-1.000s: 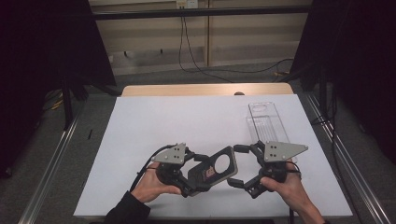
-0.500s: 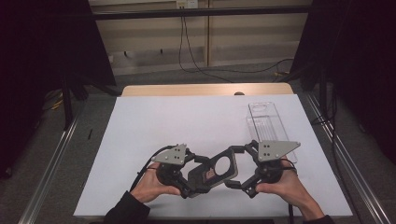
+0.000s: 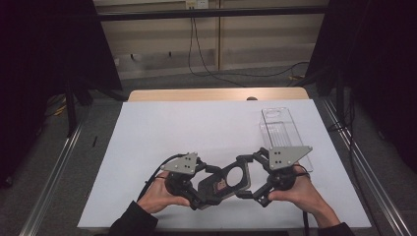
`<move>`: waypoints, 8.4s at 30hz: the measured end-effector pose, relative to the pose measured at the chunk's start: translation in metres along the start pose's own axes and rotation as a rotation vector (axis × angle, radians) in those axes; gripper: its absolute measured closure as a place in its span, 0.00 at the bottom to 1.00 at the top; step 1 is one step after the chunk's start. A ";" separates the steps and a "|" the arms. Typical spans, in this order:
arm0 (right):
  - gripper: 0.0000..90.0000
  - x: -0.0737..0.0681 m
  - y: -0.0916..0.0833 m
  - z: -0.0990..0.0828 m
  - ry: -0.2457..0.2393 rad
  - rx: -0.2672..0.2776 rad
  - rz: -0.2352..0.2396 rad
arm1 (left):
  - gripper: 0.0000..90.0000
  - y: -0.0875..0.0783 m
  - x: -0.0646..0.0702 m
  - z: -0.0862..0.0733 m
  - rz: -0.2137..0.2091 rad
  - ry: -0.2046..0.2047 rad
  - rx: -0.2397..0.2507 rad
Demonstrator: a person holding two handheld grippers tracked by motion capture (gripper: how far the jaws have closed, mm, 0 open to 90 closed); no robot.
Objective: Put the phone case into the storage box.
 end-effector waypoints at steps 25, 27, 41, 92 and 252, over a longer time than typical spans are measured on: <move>0.11 0.002 0.006 -0.001 -0.003 -0.049 0.086 | 0.14 0.003 0.000 -0.003 -0.022 0.017 -0.027; 0.11 0.002 0.007 -0.001 -0.001 -0.053 0.096 | 0.14 0.004 0.001 -0.003 -0.025 0.019 -0.034; 0.13 0.003 0.007 -0.003 0.006 -0.088 0.120 | 0.14 0.006 0.000 -0.005 -0.026 0.019 -0.046; 0.13 0.025 -0.006 -0.008 0.256 -0.044 -0.167 | 0.03 -0.053 -0.007 -0.039 0.506 -0.240 0.080; 0.13 0.171 -0.096 -0.033 0.614 -0.231 -0.968 | 0.05 -0.116 0.021 -0.102 0.865 -0.326 0.143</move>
Point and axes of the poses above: each handheld gripper's, and its own axes: y roughly forward along the jaws, z roughly out of its top, x roughly to its right, the point moved 3 cm from there along y, roughly forward along the jaws, and after that the axes turned 9 degrees about -x, right-handed, at the moved point
